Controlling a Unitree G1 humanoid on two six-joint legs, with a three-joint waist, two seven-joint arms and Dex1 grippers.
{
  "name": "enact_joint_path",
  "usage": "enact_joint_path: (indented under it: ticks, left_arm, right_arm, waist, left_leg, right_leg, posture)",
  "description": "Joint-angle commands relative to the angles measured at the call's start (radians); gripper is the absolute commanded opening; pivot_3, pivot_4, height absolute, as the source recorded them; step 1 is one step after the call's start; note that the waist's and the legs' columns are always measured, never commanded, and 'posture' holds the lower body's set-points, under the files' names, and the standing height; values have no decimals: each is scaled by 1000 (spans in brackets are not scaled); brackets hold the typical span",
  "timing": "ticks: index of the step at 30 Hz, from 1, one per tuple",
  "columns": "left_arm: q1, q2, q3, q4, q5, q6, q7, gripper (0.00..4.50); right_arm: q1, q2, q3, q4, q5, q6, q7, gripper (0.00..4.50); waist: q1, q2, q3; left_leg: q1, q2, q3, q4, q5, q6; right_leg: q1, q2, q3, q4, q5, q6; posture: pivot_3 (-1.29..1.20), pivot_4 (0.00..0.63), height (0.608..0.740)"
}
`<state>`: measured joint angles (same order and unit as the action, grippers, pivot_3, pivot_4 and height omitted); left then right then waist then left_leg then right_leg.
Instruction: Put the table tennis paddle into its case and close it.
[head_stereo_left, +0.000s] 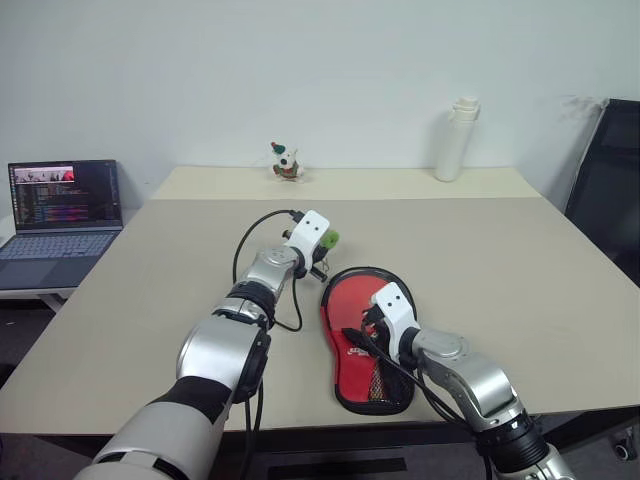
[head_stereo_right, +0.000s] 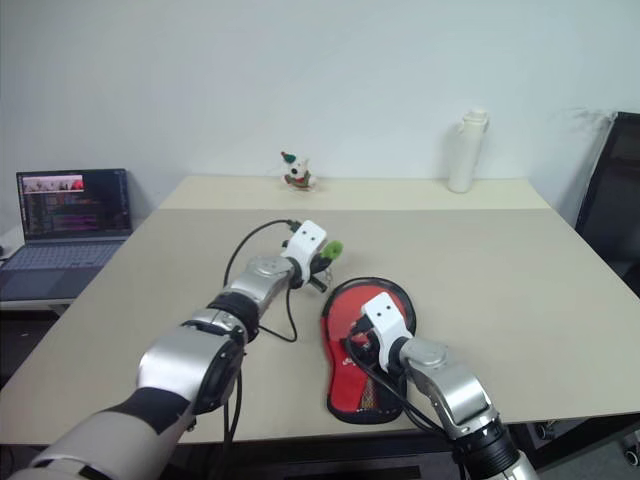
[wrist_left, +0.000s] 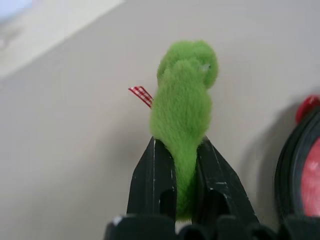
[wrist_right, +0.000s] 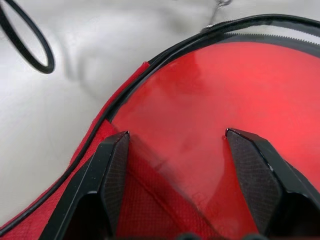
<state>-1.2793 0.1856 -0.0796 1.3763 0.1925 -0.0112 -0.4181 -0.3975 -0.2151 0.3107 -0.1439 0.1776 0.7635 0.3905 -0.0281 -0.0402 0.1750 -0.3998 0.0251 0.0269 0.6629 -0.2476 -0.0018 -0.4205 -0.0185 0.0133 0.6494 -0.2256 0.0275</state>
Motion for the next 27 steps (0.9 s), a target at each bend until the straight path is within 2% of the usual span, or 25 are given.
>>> enact_joint_path:
  ticks: [1,6,15,23,27]
  left_arm:
    - [-70,-44,-51,-17,75,-83,45,53]
    - [-95,-110,-190,-7,233,-185,73,53]
    - [-128,-201,-347,0,410,-347,165,53]
    - [-124,-257,-430,3,499,-424,225,53]
    - [-115,-292,-434,1,496,-450,221,53]
  right_arm:
    - [77,5,52,57,-12,66,6,3320]
    - [122,16,80,41,-23,74,7,3320]
    - [174,27,78,-5,-38,95,4,3320]
    - [176,31,77,-13,-39,101,3,3320]
    - [173,30,71,-14,-38,105,3,3320]
  waist:
    - [0,0,0]
    - [0,-1,-3]
    - [5,-1,-5]
    - [12,-1,-5]
    - [15,-1,-5]
  left_leg:
    - [0,0,0,0,0,0]
    - [1,0,0,0,0,0]
    - [1,0,0,0,0,0]
    - [0,0,0,0,0,0]
    - [0,0,0,0,0,0]
  right_leg:
    - [0,0,0,0,0,0]
    - [0,0,0,0,0,0]
    - [1,0,0,-1,0,0]
    - [1,0,0,-2,0,0]
    - [1,0,0,-2,0,0]
  posture:
    - [0,150,740]
    - [0,150,740]
    - [0,150,740]
    - [0,150,740]
    - [0,150,740]
